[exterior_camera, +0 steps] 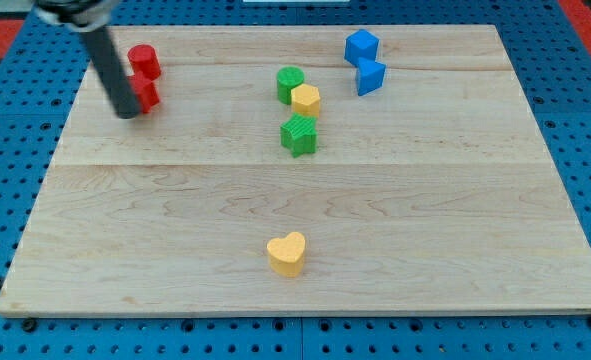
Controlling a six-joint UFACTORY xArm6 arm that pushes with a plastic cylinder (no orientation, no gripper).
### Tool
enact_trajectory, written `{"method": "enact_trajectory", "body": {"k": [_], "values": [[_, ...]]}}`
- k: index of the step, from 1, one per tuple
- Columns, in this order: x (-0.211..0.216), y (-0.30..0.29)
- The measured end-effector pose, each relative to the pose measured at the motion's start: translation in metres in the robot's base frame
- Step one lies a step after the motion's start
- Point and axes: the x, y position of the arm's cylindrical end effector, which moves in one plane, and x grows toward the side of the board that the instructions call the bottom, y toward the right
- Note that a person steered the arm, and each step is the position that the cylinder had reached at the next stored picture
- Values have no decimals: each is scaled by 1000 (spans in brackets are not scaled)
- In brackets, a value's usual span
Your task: Separate the red star from the red circle
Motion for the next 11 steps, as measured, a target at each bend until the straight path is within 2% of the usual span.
{"method": "enact_trajectory", "body": {"k": [1,2,3,5,11], "values": [[-24,11],[-47,-25],[-24,-25],[-65,-20],[-65,-52]]}}
